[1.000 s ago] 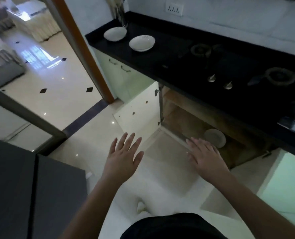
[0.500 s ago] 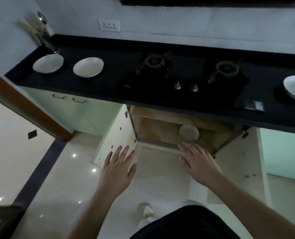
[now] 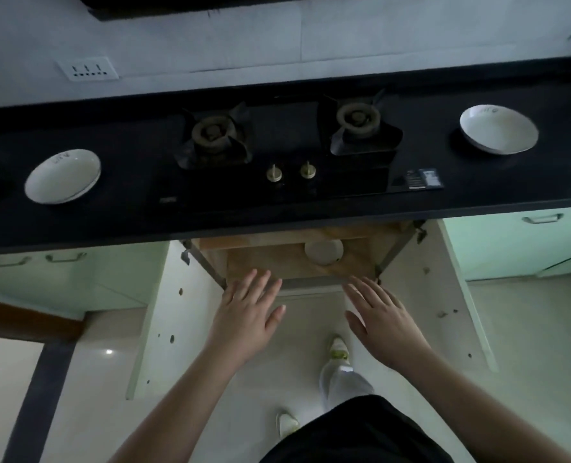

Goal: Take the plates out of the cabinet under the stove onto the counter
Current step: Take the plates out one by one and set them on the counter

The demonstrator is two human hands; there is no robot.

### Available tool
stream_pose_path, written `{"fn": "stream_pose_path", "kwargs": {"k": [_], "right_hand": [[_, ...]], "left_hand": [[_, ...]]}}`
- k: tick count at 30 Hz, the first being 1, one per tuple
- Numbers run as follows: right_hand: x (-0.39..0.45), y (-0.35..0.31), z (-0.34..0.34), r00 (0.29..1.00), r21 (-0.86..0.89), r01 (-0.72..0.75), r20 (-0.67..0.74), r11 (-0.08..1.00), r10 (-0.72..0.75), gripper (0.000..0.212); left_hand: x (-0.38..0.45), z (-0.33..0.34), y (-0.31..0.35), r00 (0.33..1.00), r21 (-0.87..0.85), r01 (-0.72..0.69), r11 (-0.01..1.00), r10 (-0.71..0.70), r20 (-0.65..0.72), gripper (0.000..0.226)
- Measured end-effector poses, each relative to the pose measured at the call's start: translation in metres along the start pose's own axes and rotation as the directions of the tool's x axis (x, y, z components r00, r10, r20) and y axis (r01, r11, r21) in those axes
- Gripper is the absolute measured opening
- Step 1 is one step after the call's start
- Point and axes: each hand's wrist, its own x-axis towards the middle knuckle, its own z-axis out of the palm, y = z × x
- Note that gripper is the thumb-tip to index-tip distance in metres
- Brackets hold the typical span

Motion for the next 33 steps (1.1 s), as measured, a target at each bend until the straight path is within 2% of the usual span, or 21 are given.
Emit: {"fn": "stream_pose_path", "kwargs": {"k": [8, 14, 22, 26, 29, 33], "right_hand": [[0.073, 0.063, 0.019, 0.997, 0.064, -0.013, 0.073, 0.998, 0.008, 0.061], [0.124, 0.087, 0.046, 0.993, 0.034, -0.044, 0.113, 0.998, 0.04, 0.063], [0.183, 0.097, 0.129, 0.992, 0.09, -0.113, 0.07, 0.99, 0.107, 0.06], [0.213, 0.103, 0.178, 0.99, 0.111, -0.14, 0.021, 0.984, 0.138, 0.071], [0.232, 0.114, 0.222, 0.992, 0.143, -0.122, 0.057, 0.982, 0.115, 0.078], [0.253, 0.138, 0.281, 0.989, 0.126, -0.151, 0.024, 0.98, 0.149, 0.072]], "left_hand": [[0.086, 0.018, -0.004, 0.994, 0.031, -0.041, 0.999, 0.038, 0.099, 0.063], [0.135, 0.048, -0.021, 0.99, 0.043, -0.058, 0.997, 0.052, 0.132, 0.061], [0.188, 0.139, -0.036, 0.983, 0.033, -0.141, 0.989, 0.137, 0.119, 0.058], [0.214, 0.198, -0.04, 0.98, 0.025, -0.156, 0.987, 0.151, 0.128, 0.056], [0.236, 0.247, -0.044, 0.976, 0.008, -0.167, 0.986, 0.164, 0.141, 0.055], [0.268, 0.304, -0.049, 0.976, -0.037, -0.158, 0.987, 0.161, 0.148, 0.056]]}}
